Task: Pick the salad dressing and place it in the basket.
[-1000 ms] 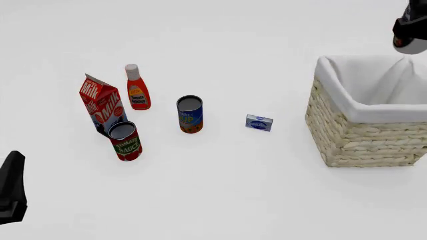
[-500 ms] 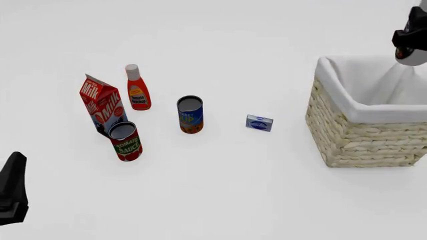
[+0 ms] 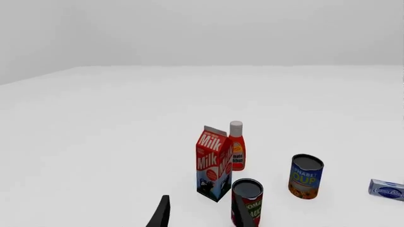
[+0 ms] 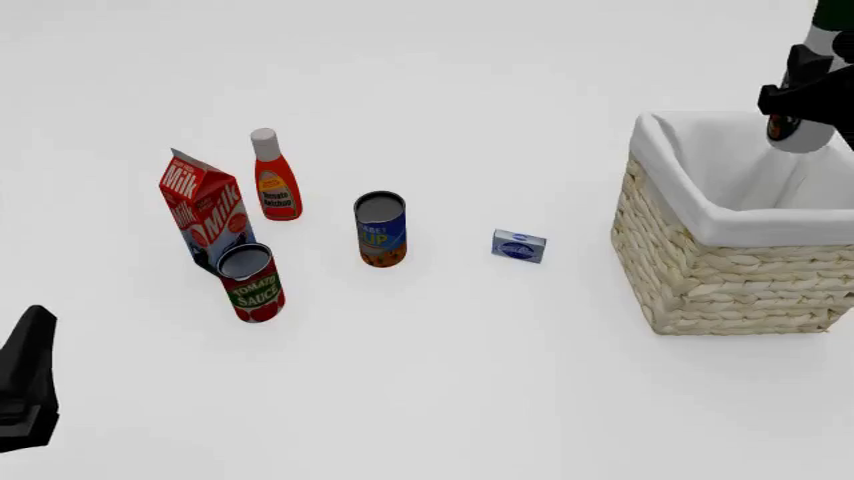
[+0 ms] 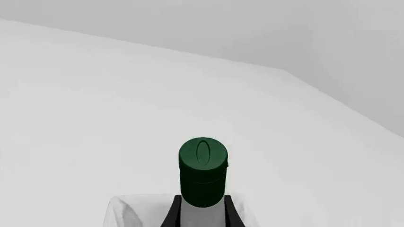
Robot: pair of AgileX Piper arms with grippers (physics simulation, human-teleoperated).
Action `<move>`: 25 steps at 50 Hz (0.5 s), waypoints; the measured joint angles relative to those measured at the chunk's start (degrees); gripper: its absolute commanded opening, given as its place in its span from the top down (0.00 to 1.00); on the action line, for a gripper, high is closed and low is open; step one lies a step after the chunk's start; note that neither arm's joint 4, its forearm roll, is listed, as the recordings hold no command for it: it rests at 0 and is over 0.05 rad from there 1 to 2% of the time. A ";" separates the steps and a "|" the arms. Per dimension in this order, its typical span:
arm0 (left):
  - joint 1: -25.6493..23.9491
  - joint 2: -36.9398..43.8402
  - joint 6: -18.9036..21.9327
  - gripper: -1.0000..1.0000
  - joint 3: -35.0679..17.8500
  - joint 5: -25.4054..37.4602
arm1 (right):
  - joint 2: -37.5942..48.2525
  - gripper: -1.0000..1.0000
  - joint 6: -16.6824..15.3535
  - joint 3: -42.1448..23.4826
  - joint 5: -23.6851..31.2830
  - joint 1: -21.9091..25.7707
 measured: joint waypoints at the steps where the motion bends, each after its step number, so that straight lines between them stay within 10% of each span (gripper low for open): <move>1: -0.01 0.00 -0.01 0.00 0.00 0.02 | 0.13 1.00 0.02 0.00 0.08 -0.01; 25: -0.25 0.00 -0.03 0.00 0.00 0.16 | 2.72 1.00 0.32 0.03 1.23 -0.55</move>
